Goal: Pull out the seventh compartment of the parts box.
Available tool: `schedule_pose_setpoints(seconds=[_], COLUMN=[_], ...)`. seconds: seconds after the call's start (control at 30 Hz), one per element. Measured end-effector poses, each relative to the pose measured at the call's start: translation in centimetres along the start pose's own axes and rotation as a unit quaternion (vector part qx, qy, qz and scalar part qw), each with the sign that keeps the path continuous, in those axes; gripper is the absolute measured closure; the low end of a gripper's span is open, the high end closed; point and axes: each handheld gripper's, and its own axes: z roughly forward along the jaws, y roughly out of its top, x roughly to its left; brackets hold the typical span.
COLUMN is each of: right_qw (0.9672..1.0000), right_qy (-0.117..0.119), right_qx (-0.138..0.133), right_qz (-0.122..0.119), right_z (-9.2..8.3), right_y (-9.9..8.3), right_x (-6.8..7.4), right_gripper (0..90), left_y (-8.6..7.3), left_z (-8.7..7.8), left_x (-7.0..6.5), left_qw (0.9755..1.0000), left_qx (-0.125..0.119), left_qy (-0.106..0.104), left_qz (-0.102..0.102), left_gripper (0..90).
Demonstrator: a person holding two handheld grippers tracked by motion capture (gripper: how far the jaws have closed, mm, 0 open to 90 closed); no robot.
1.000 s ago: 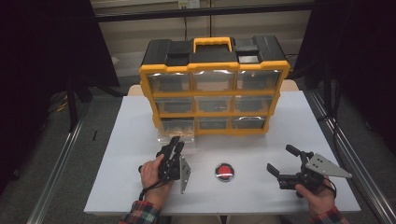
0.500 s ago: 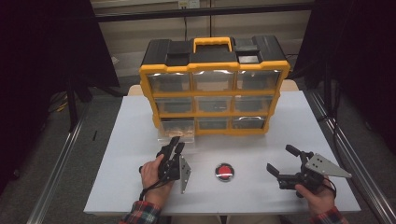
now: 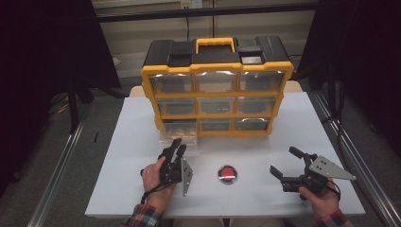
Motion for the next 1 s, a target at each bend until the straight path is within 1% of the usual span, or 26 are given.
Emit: schedule_pose_setpoints(seconds=[0.03, 0.07, 0.1, 0.2, 0.23, 0.27, 0.33, 0.37, 0.4, 0.47, 0.5, 0.53, 0.6, 0.63, 0.67, 0.7, 0.73, 0.77, 0.83, 0.87, 0.9, 0.93, 1.0], right_qw=[1.0, 1.0, 1.0, 1.0, 1.0, 1.0, 1.0, 1.0, 1.0, 1.0, 1.0, 1.0, 1.0, 1.0, 1.0, 1.0, 1.0, 1.0, 1.0, 1.0, 1.0, 1.0, 1.0], right_qy=[0.001, -0.001, -0.001, 0.001, 0.001, 0.0, 0.0, 0.0, 0.0, 0.001, 0.001, 0.001, 0.001, 0.001, 0.002, 0.002, 0.003, 0.001, 0.0, 0.001, 0.001, 0.002, 0.002], right_qx=[0.0, 0.0, 0.0, 0.0, 0.0, -0.001, 0.001, 0.003, 0.001, 0.001, 0.0, 0.0, 0.001, 0.001, 0.0, 0.0, 0.0, 0.0, 0.001, 0.001, 0.001, 0.001, 0.001], right_qz=[0.0, 0.0, 0.0, 0.0, -0.002, 0.0, 0.001, 0.001, 0.002, 0.001, 0.002, 0.002, 0.001, 0.002, 0.002, 0.001, 0.002, 0.003, 0.002, 0.002, 0.001, 0.002, 0.002], right_z=[0.0, 0.0, 0.0, 0.0, 0.0, 0.0, 0.0, 0.0, 0.0, 0.0, 0.0, 0.0, 0.0, 0.0, 0.0, 0.0, 0.0, 0.0, 0.0, 0.0, 0.0, 0.0, 0.0], right_y=[0.0, 0.0, 0.0, 0.0, 0.0, 0.0, 0.0, 0.0, 0.0, 0.0, 0.0, 0.0, 0.0, 0.0, 0.0, 0.0, 0.0, 0.0, 0.0, 0.0, 0.0, 0.0, 0.0], right_x=[0.0, 0.0, 0.0, 0.0, 0.0, 0.0, 0.0, 0.0, 0.0, 0.0, 0.0, 0.0, 0.0, 0.0, 0.0, 0.0, 0.0, 0.0, 0.0, 0.0, 0.0, 0.0, 0.0], right_gripper=[1.4, 1.4, 1.4, 1.5, 1.6, 1.6, 1.5, 1.5, 1.6, 1.6, 1.6, 1.6, 1.6, 1.6, 1.6, 1.6, 1.6, 1.6, 1.6, 1.6, 1.6, 1.6, 1.6], left_y=[0.0, 0.0, -0.1, 0.0, 0.0, -0.1, -0.1, -0.1, -0.1, -0.1, 0.0, 0.0, 0.1, 0.1, 0.2, 0.2, 0.2, 0.3, 0.3, 0.4, 0.4, 0.4, 0.5], left_z=[0.0, 0.0, 0.0, 0.0, 0.1, 0.0, 0.0, 0.1, 0.1, 0.0, -0.1, -0.1, -0.3, -0.4, -0.5, -0.6, -0.6, -0.7, -0.9, -0.9, -1.0, -1.1, -1.2], left_x=[0.0, 0.0, 0.0, 0.1, 0.1, 0.1, 0.2, 0.2, 0.2, 0.2, 0.2, 0.2, 0.2, 0.2, 0.2, 0.2, 0.1, 0.3, 0.3, 0.3, 0.3, 0.3, 0.5], left_qw=[1.0, 1.0, 1.0, 1.0, 0.9999, 0.9998, 0.9996, 0.9993, 0.9989, 0.9981, 0.9977, 0.9968, 0.9958, 0.9948, 0.9944, 0.9936, 0.9926, 0.9922, 0.9892, 0.987, 0.9858, 0.9837, 0.9823], left_qx=[-0.002, -0.003, -0.002, -0.003, -0.008, 0.001, -0.001, -0.002, -0.008, -0.015, -0.013, -0.015, -0.015, -0.013, -0.015, -0.013, -0.012, -0.009, -0.009, -0.011, -0.008, -0.009, -0.007], left_qy=[-0.005, -0.005, -0.006, -0.004, 0.002, 0.004, 0.006, 0.004, 0.009, 0.01, 0.008, 0.011, 0.01, 0.01, 0.013, 0.01, 0.015, 0.014, 0.016, 0.016, 0.015, 0.017, 0.017], left_qz=[-0.001, -0.002, -0.006, -0.004, -0.01, -0.02, -0.029, -0.038, -0.045, -0.059, -0.066, -0.078, -0.09, -0.1, -0.104, -0.111, -0.12, -0.124, -0.145, -0.16, -0.167, -0.179, -0.186], left_gripper=[66.7, 66.7, 66.6, 66.1, 65.3, 62.0, 58.1, 56.0, 52.9, 50.3, 48.1, 45.5, 43.7, 41.6, 40.4, 40.1, 38.5, 36.3, 33.1, 31.6, 30.7, 29.6, 27.8])
